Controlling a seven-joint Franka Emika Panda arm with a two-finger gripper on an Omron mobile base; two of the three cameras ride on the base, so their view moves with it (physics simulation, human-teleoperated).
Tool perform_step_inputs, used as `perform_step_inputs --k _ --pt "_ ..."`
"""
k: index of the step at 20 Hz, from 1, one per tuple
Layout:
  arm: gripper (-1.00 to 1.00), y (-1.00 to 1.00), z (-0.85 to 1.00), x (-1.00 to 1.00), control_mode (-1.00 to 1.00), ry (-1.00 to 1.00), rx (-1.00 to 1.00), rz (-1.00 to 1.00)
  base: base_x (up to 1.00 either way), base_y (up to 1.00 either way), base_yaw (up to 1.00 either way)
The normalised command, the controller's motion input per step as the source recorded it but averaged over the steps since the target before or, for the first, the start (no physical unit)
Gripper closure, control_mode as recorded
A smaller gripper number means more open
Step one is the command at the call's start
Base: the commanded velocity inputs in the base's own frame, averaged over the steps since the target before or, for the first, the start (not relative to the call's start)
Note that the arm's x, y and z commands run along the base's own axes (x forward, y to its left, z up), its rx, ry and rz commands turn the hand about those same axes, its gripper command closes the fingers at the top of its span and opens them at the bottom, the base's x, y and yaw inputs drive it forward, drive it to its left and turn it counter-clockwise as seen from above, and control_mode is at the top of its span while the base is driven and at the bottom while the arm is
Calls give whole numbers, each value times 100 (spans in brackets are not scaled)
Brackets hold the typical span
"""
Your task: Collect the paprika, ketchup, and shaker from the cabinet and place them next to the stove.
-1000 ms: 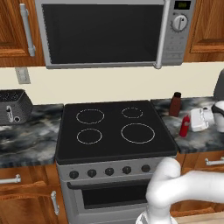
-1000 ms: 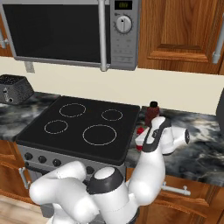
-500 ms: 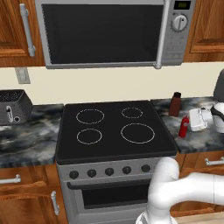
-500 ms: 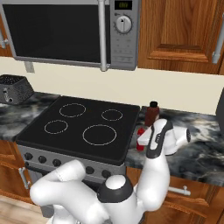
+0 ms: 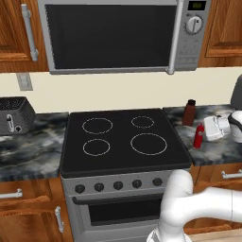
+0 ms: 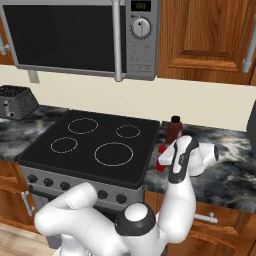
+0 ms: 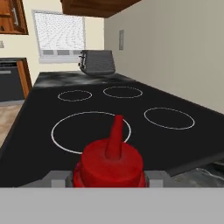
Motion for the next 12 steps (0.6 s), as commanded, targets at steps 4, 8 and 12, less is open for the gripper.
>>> perform_step_inputs --k 4,8,12 --pt "-100 0 -1 0 -100 -1 0 0 0 0 0" --pt "-100 -1 3 0 -100 0 0 0 0 0 0" --pt "-100 -1 14 0 -100 1 0 0 0 0 0"
